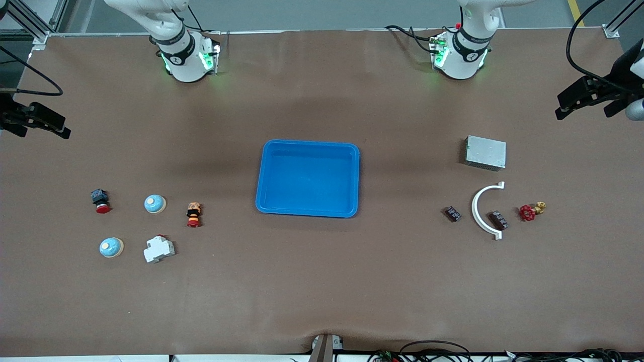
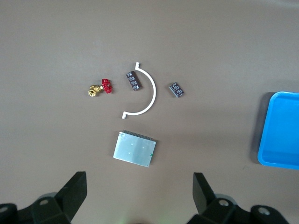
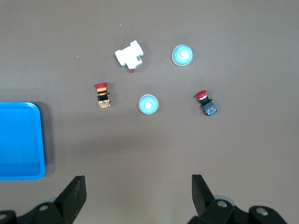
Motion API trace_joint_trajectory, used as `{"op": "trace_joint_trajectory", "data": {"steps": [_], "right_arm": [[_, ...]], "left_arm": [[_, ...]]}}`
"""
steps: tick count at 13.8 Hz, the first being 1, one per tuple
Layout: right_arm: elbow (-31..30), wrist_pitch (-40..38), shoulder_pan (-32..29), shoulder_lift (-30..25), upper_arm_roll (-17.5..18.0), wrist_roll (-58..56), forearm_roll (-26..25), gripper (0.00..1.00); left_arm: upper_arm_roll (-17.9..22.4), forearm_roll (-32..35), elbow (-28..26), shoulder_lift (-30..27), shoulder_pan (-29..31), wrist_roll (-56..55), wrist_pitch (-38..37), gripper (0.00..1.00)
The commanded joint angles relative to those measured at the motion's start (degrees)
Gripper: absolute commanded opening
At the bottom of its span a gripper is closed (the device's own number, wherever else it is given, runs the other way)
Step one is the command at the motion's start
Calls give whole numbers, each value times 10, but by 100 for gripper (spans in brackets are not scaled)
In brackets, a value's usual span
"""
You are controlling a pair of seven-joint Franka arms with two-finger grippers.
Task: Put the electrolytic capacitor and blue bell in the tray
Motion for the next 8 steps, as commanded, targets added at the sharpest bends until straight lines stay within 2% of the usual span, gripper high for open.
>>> {"op": "trace_joint_trajectory", "data": {"steps": [1,5,8], "right_arm": [[1,-3,-2,1,1,-6,5,100],[1,-2,-1,2,2,-5,5,100],[1,-2,8,7,2,-3,5,100]], "left_arm": [[-2,6,3,-3,3,5,0,100],[-2,5,3,-2,3,2,0,100],[-2,-3,2,12,37,9,0,100]]}}
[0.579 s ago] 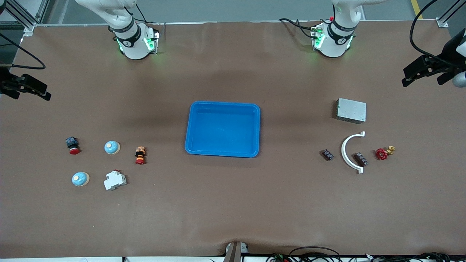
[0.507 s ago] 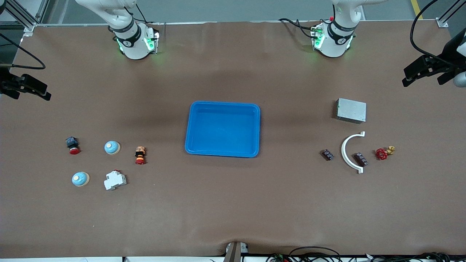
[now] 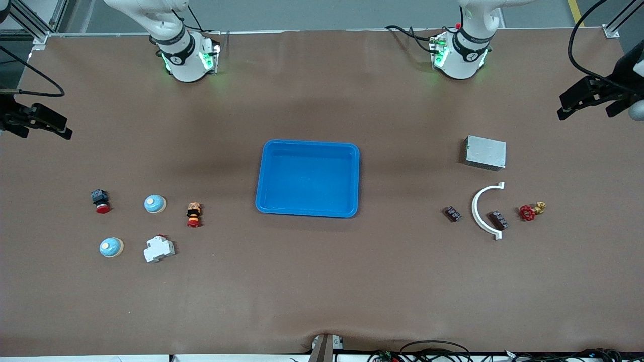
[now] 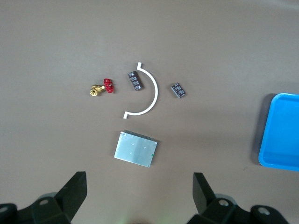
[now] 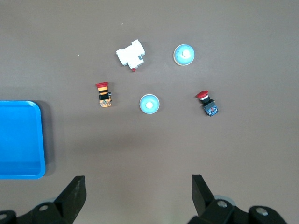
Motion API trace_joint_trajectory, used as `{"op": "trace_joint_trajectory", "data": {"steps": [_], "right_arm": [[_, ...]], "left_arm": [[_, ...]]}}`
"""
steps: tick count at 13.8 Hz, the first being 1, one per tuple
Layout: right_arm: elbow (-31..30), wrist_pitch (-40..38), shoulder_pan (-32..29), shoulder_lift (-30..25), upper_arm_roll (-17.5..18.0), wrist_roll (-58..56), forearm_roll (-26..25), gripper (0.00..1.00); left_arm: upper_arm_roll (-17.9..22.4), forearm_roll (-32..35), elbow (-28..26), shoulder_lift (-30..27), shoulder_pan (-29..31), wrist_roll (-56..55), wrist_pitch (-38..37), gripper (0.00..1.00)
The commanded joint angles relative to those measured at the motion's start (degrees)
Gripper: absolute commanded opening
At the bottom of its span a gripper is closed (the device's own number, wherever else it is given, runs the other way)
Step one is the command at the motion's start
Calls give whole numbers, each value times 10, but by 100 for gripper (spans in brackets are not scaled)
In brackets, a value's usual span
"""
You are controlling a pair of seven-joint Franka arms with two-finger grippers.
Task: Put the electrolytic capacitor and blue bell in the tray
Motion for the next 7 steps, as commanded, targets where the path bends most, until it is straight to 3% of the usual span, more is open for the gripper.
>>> {"op": "trace_joint_trajectory", "data": {"steps": [1,4,7], "right_arm": [[1,-2,4,4,0,-2,5,100],[1,-3,5,8,0,-4,5,100],[0,-4,23,28,0,-6,5,100]], "left_arm": [[-2,-3,-1,15,25,9,-4,100],[-1,3,-27,22,26,-3,0,100],[-2,0,-84,15,51,-2,60,100]]}}
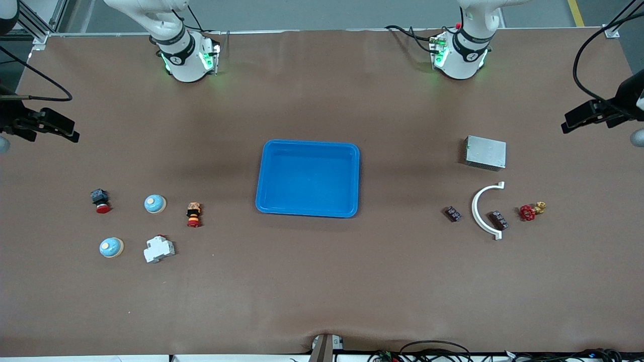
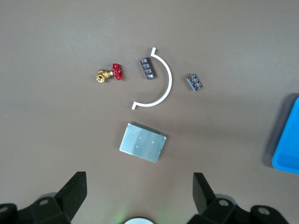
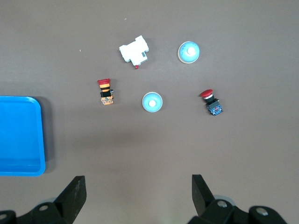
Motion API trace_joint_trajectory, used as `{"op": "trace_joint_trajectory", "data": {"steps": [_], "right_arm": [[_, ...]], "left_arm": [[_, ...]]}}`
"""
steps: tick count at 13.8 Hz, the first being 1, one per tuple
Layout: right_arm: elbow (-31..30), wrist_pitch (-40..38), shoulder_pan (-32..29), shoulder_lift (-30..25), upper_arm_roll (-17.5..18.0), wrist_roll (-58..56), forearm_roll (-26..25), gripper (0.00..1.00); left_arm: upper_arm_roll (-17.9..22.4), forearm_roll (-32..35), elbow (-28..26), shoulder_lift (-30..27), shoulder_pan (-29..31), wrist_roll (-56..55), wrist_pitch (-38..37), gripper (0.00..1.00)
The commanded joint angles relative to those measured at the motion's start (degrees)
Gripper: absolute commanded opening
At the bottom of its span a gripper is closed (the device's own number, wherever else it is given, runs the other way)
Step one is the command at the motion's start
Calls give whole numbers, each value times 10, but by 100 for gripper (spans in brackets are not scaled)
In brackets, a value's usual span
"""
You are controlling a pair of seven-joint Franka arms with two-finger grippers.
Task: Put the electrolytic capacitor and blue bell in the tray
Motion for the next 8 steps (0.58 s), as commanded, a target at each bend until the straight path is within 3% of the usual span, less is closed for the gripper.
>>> {"op": "trace_joint_trajectory", "data": {"steps": [1,8], "right_arm": [[1,-6,19,17,-1,-3,4,100],[0,-6,32,45,-1,-2,3,100]], "left_arm": [[-3,0,-51,-13,13,-1,48,100],[-3,1,-157,-3,19,-10,170,100]]}}
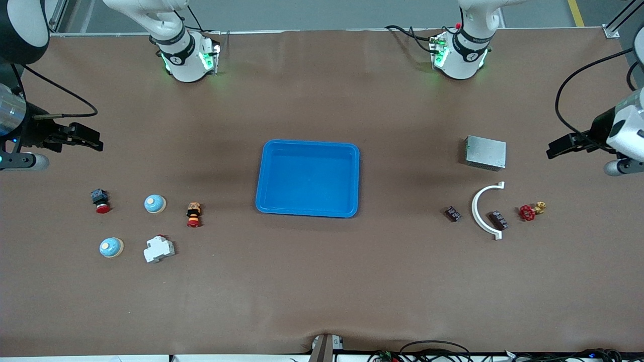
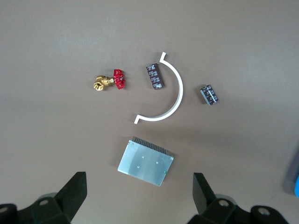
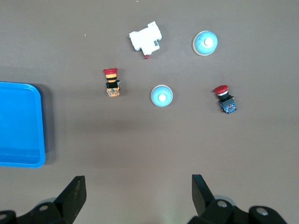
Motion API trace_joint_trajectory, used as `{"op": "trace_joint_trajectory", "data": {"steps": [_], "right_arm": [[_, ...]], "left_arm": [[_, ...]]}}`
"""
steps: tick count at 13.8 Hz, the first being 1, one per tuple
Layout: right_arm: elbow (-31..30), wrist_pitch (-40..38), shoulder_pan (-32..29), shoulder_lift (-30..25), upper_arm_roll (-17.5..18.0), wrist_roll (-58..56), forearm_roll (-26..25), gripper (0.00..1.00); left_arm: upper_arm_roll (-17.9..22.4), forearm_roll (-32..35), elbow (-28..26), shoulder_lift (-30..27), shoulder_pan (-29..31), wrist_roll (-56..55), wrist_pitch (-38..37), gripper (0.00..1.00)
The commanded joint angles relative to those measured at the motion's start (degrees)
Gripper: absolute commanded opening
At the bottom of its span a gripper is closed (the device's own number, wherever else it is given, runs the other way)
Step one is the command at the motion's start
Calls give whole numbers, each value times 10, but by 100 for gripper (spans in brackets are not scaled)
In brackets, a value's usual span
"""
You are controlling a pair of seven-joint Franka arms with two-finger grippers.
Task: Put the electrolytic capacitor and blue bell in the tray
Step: 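Lower the right gripper over the blue bell while the left gripper reaches the capacitor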
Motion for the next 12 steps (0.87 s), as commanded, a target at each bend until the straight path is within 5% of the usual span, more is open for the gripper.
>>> {"op": "trace_joint_trajectory", "data": {"steps": [1,9,12], "right_arm": [[1,-3,16,24,-1,-9,1,100],[-13,-7,61,111,-2,-3,-6,100],[-94,98,60,111,-2,-10,-9,100]], "left_arm": [[-3,2,-38,1,3,-10,45,100],[-3,5,-132,55,7,-59,241,97],[-3,5,-132,102,6,-117,285,86]]}}
